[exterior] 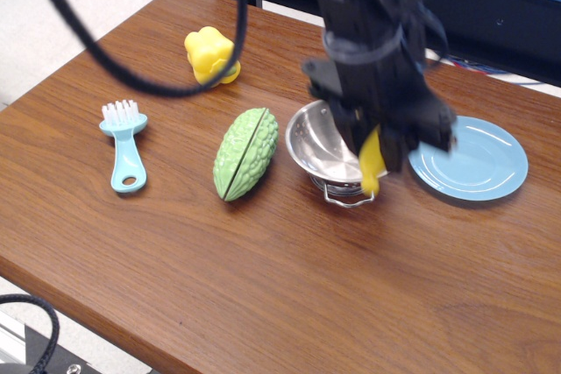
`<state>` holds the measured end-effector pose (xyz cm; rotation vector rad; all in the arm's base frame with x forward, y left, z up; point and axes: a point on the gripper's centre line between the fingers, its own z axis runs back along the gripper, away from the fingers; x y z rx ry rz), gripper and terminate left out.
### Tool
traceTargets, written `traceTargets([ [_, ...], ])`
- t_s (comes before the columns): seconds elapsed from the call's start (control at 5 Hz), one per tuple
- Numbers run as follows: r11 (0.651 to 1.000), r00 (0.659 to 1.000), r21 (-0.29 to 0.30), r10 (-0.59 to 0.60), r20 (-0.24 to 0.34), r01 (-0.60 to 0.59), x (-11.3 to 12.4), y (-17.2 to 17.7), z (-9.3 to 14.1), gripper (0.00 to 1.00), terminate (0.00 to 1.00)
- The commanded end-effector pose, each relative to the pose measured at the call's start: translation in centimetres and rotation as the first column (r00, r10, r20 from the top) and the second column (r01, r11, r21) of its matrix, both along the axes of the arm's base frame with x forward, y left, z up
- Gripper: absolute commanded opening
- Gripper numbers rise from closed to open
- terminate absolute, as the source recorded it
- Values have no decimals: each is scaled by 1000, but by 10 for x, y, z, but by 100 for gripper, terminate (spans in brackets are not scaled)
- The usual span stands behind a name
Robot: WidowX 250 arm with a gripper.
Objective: Put banana in colander
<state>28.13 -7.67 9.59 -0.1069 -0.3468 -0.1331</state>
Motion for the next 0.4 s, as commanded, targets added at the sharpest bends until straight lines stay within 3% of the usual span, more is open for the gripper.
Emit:
traceTargets([
  [0.0,989,989,22,148,11,-148,16,46,-1,0,0],
  [0.2,984,986,61,166,-5,-165,15,62,-15,0,0],
])
